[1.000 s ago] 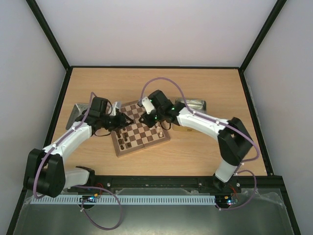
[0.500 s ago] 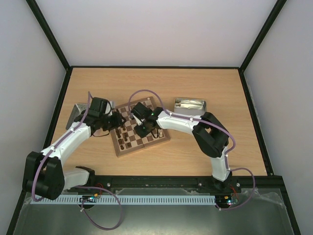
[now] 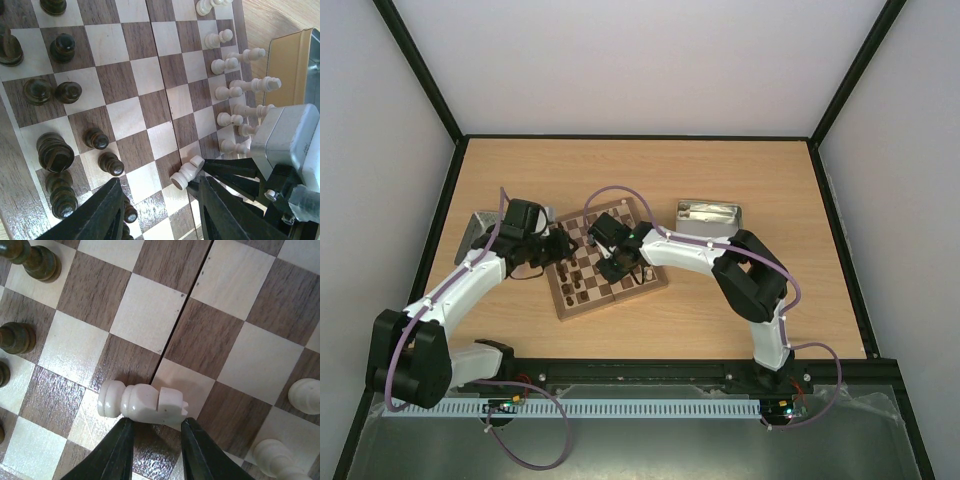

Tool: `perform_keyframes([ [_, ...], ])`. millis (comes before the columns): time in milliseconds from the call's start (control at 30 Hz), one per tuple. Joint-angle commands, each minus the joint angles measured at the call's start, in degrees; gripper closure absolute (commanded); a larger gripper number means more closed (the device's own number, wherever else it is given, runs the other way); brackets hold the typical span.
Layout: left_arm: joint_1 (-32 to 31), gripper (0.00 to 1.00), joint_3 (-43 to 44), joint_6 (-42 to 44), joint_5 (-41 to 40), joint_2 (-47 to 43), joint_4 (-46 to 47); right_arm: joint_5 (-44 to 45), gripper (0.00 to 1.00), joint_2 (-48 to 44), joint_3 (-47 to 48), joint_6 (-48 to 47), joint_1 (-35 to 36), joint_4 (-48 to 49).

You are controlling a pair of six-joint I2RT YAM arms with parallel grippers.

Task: Set up the chess pieces on the board
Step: Pick up the chess piece from the chessboard.

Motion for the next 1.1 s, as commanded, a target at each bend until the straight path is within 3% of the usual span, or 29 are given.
perform_keyframes([
  [0,0.2,0.56,1.2,0.4,0.9,-0.9,-0.7,1.0,0.73,-0.5,-1.0,-1.4,0.7,0.8],
  [233,-2.6,0.54,0.8,2.0,2.4,-1.3,1.3,1.6,0.69,-6.6,-4.2,5.8,0.7,5.3],
  [400,-9.5,0.52,2.0,7.1,-1.9,0.5,2.0,6.9,0.67,-17.6,-11.6,16.0,0.2,12.9],
  [600,-18.1,0.51,6.8,12.5,-11.2,10.5,-2.9,12.1,0.68,-27.1,-19.8,27.7,-2.2,18.7],
  [733,-21.3,0.51,9.8,14.1,-17.2,16.0,-6.4,11.9,0.68,-29.4,-23.2,30.6,-4.1,20.5],
  [900,-22.4,0.45,11.9,15.5,-18.4,19.1,-8.3,11.5,0.69,-30.1,-24.8,31.7,-5.4,20.7],
  [1067,-22.6,0.5,13.0,16.0,-19.3,21.9,-9.2,11.1,0.69,-30.3,-25.3,32.0,-6.1,21.1],
])
